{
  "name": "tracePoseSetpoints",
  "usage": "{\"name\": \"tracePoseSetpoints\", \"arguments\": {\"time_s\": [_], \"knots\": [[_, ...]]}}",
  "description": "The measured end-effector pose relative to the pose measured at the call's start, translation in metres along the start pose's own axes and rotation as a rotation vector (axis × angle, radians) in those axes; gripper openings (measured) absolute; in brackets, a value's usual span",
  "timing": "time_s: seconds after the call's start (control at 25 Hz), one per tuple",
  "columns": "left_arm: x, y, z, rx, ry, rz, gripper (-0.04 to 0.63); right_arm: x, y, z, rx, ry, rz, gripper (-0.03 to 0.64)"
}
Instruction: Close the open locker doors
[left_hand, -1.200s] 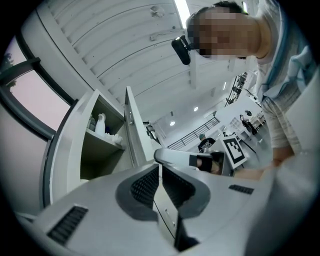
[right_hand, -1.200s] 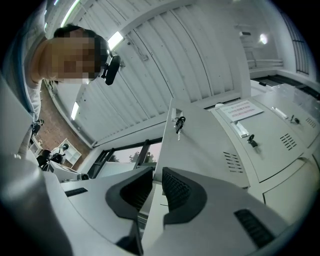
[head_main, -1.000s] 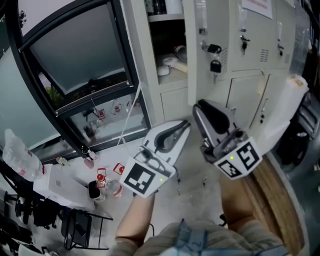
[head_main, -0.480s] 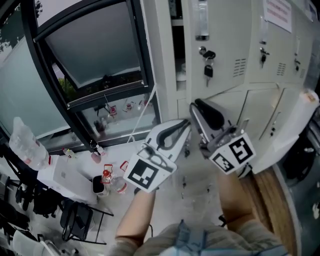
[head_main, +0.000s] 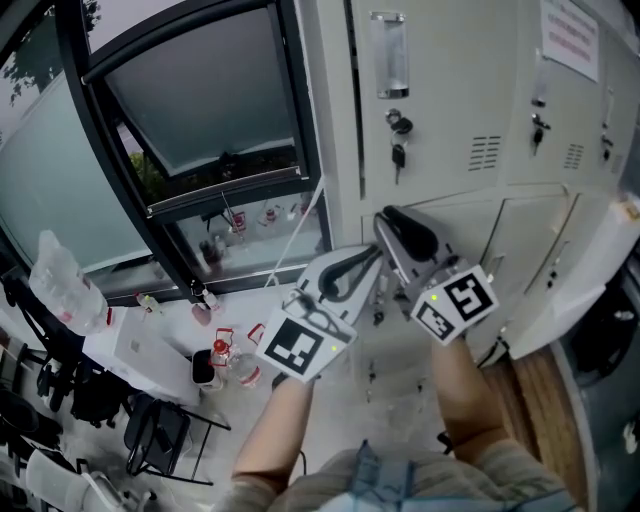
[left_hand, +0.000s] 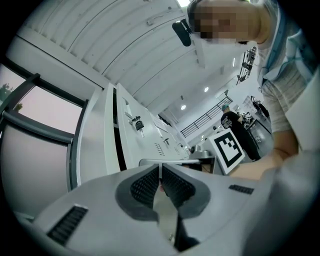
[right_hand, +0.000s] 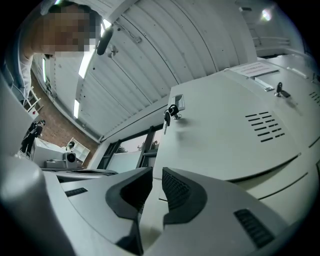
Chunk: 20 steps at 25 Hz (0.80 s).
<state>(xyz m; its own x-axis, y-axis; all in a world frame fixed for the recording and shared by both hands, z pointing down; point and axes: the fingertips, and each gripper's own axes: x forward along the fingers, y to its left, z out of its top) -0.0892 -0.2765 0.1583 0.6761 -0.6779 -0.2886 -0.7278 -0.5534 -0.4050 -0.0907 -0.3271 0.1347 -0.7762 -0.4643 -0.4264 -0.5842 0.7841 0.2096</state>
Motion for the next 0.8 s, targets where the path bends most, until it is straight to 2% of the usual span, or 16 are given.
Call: {"name": "tracePoseSetpoints", "arguments": {"time_s": [0.44,0.8], "knots": [[-0.001,0.005,-0.007,0.008,0.040,0.032,0.005,0.014,-0.009,-0.014,0.030,0.032,-0.003,0.058],[-0.003,-0.002,-0.005,0.006,0.027,0.032,0.005,0.006,-0.004,-0.015,0.018,0.033,0.009,0.058]]}}
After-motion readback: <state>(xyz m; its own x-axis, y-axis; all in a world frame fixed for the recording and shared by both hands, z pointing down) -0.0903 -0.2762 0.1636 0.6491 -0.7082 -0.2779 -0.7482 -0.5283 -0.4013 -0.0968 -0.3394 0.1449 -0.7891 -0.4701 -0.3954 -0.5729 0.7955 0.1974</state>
